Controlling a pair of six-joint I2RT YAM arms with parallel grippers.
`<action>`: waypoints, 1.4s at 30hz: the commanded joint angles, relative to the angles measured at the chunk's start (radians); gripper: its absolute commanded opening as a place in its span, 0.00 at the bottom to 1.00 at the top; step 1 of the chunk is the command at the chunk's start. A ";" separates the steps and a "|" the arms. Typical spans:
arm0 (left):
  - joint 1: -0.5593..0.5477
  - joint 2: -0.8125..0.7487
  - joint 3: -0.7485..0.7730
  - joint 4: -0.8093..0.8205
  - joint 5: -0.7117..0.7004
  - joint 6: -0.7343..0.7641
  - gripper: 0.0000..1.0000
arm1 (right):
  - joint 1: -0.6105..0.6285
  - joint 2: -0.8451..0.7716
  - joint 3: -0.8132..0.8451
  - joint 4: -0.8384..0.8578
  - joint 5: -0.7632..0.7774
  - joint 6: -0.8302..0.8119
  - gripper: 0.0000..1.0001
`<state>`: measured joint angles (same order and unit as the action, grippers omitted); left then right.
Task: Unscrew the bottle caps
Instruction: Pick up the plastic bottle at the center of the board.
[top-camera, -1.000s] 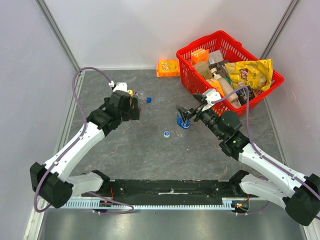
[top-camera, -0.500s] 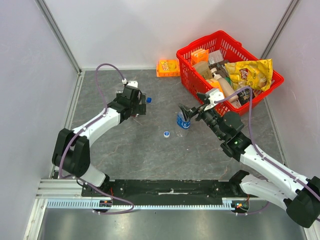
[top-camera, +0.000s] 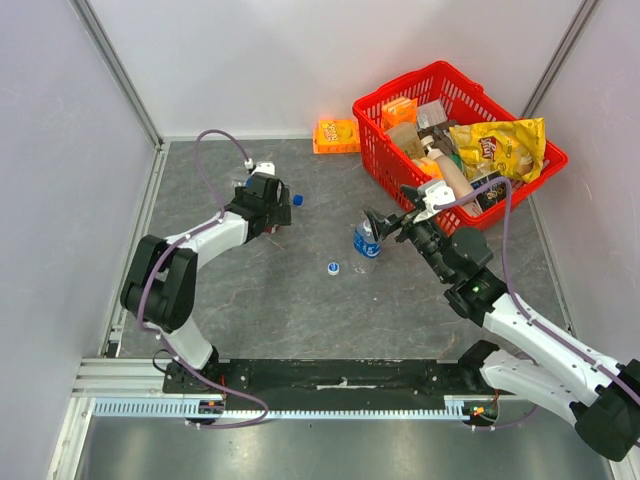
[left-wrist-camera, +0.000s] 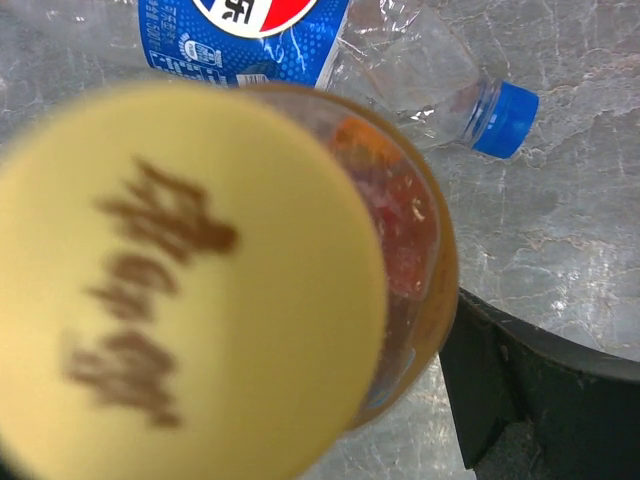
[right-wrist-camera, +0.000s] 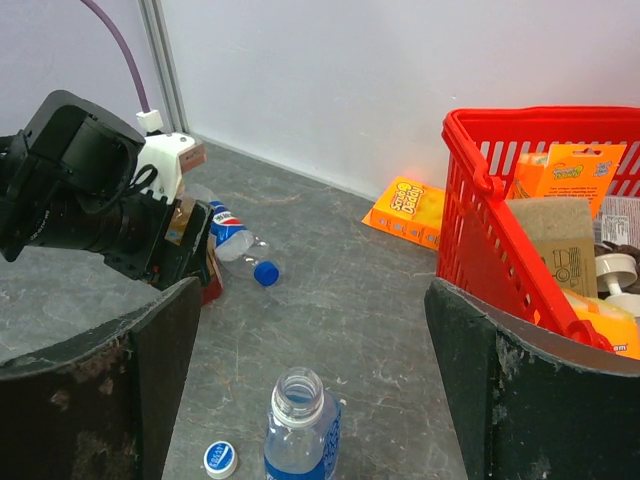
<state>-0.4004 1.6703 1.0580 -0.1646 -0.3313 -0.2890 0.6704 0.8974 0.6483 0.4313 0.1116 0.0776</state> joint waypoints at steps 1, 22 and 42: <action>0.005 0.043 -0.013 0.117 -0.038 0.042 0.93 | 0.001 -0.012 -0.009 0.023 0.025 -0.015 0.98; 0.005 0.045 0.002 0.131 0.029 0.051 0.59 | 0.001 -0.045 -0.004 -0.026 0.016 -0.009 0.98; -0.018 -0.510 -0.043 -0.294 0.581 0.163 0.56 | 0.001 -0.029 0.286 -0.247 -0.228 0.135 0.98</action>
<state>-0.4164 1.2411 1.0042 -0.3119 0.0452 -0.1944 0.6704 0.8639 0.7982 0.2829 -0.0120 0.1196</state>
